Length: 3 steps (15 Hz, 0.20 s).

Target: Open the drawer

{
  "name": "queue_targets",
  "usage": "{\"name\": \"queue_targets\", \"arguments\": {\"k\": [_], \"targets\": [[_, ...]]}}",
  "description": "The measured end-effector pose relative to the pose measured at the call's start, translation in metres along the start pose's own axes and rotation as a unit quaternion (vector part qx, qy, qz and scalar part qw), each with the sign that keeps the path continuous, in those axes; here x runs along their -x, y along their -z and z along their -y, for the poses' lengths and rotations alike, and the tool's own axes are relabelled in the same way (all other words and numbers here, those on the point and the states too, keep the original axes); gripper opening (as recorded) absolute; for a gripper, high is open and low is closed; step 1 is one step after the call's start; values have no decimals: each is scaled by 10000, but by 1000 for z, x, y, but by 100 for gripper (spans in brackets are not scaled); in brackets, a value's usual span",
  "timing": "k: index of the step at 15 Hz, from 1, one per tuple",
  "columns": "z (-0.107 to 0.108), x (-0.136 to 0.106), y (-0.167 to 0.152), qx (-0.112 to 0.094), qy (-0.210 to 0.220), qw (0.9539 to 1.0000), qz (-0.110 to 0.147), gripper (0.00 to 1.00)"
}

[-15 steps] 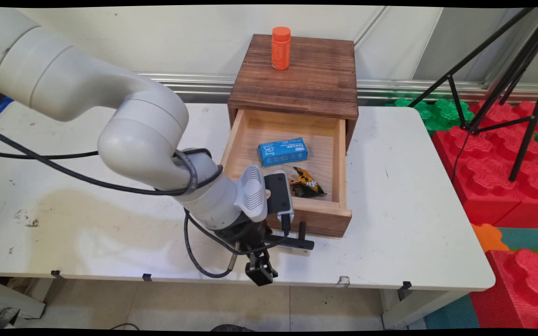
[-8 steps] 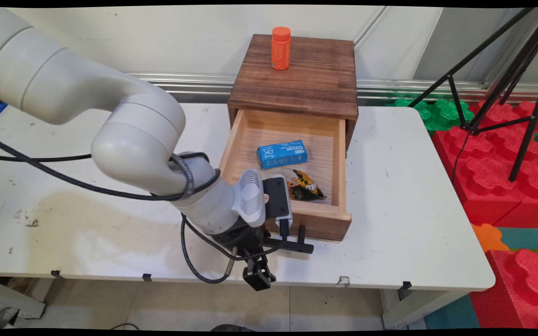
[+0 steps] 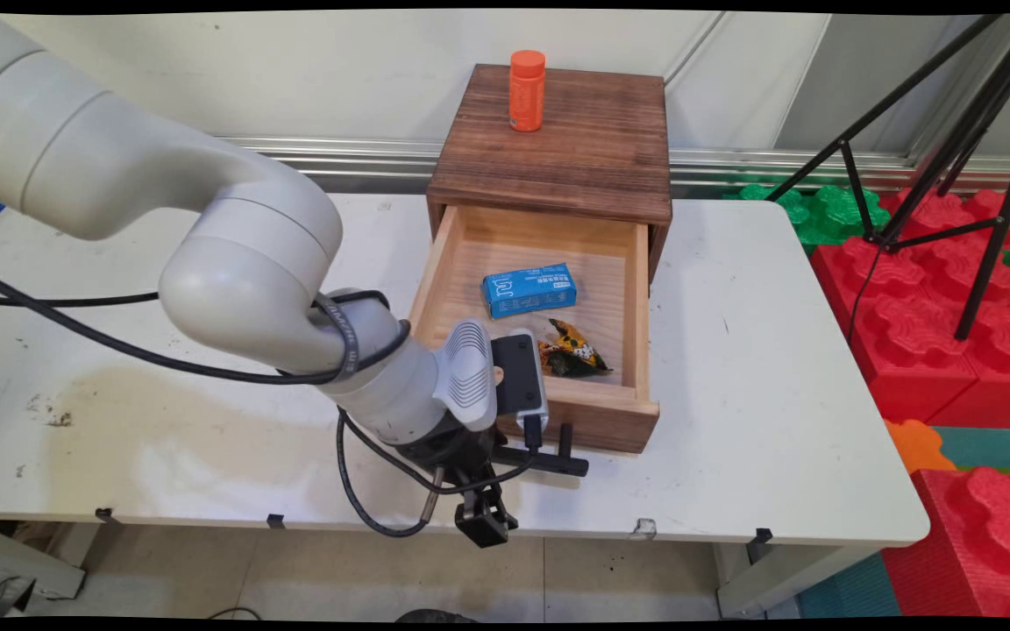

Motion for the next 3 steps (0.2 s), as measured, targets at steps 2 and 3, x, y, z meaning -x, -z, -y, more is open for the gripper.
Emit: {"name": "queue_targets", "arguments": {"k": [2, 3], "targets": [[0, 0, 2, -64, 8, 10000, -32, 100], [0, 0, 3, -92, 12, 9999, -50, 100]]}}
